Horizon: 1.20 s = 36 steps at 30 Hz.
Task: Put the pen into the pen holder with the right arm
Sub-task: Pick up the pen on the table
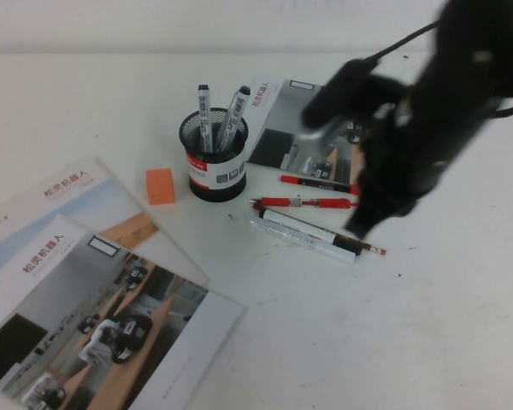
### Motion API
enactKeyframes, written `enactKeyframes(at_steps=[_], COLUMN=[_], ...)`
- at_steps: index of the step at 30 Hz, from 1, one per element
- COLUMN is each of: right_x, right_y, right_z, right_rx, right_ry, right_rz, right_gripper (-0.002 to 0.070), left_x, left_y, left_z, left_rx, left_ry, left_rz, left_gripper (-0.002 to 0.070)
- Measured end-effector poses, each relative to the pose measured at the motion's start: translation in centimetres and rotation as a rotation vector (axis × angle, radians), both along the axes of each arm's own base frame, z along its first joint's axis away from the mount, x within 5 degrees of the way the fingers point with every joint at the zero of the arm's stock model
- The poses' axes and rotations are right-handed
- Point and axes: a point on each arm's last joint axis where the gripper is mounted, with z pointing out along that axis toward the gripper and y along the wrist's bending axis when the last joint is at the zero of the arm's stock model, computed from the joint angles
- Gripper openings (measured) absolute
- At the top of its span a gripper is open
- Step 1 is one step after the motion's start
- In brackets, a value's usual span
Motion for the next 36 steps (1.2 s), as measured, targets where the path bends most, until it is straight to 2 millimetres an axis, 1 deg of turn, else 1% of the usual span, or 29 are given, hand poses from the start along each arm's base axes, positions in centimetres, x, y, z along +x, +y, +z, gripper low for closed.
enactKeyframes(at_steps=[3,5,6,8,11,14,16,18,22,27,32,36], right_x=[2.4,3.8,4.7,5.5,6.4,6.8,6.9,7.2,7.8,8.0,8.5,8.9], right_y=[2.2,3.3,4.1,4.9,5.9,6.2,6.2,6.2,6.3,6.5,6.9,7.2], right_z=[-2.5,-4.1,-5.4,-6.8,-9.0,-10.4,-10.8,-11.1,-11.1,-11.3,-12.6,-14.3], right_rx=[0.006,0.005,0.004,0.005,0.003,-0.019,-0.040,-0.056,-0.064,-0.052,-0.047,-0.055], right_ry=[0.063,0.097,0.122,0.148,0.193,0.214,0.209,0.190,0.124,0.102,0.099,0.115], right_rz=[-0.001,-0.003,0.001,0.018,0.057,0.095,0.134,0.158,0.204,0.241,0.244,0.243], right_gripper=[-0.0020,-0.0017,-0.0008,0.0024,0.0137,0.0285,0.0328,0.0329,0.0296,0.0285,0.0283,0.0283], left_x=[0.0,0.0,0.0,0.0,0.0,0.0,0.0,0.0,0.0,0.0,0.0,0.0], left_y=[0.0,0.0,0.0,0.0,0.0,0.0,0.0,0.0,0.0,0.0,0.0,0.0], left_z=[0.0,0.0,0.0,0.0,0.0,0.0,0.0,0.0,0.0,0.0,0.0,0.0], left_rx=[0.000,0.000,0.000,0.000,0.000,0.000,0.000,0.000,0.000,0.000,0.000,0.000], left_ry=[0.000,0.000,0.000,0.000,0.000,0.000,0.000,0.000,0.000,0.000,0.000,0.000], left_rz=[0.000,0.000,0.000,0.000,0.000,0.000,0.000,0.000,0.000,0.000,0.000,0.000], left_gripper=[-0.0001,-0.0001,-0.0001,-0.0001,-0.0001,-0.0001,-0.0001,-0.0001,-0.0001,-0.0001,-0.0001,-0.0001])
